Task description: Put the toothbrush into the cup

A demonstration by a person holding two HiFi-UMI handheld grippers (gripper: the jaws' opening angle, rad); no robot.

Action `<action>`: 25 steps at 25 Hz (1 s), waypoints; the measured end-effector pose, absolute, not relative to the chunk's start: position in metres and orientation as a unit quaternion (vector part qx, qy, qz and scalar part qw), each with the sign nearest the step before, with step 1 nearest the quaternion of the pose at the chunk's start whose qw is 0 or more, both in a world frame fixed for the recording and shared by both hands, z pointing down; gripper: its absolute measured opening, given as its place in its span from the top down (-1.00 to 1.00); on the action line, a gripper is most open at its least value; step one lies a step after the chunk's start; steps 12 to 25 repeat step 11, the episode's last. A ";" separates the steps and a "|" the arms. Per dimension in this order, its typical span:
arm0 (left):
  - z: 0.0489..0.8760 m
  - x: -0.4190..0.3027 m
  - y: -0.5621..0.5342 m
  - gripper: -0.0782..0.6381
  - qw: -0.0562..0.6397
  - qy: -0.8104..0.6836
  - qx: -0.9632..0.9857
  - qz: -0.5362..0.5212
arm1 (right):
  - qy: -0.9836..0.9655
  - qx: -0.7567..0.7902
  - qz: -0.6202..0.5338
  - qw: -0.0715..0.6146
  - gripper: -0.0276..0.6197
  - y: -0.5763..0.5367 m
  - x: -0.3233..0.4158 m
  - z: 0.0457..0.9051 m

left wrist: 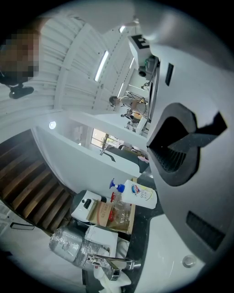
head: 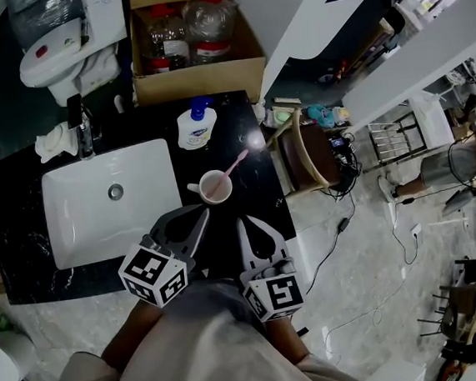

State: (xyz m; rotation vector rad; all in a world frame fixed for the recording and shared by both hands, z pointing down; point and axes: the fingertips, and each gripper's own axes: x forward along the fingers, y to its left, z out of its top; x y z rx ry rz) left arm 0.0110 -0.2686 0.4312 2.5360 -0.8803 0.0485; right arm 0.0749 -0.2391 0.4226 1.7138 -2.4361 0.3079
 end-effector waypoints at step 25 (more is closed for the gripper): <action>0.430 0.011 -0.267 0.77 0.225 -0.322 0.920 0.015 | -0.813 0.569 0.101 0.078 0.90 -0.235 0.074 0.424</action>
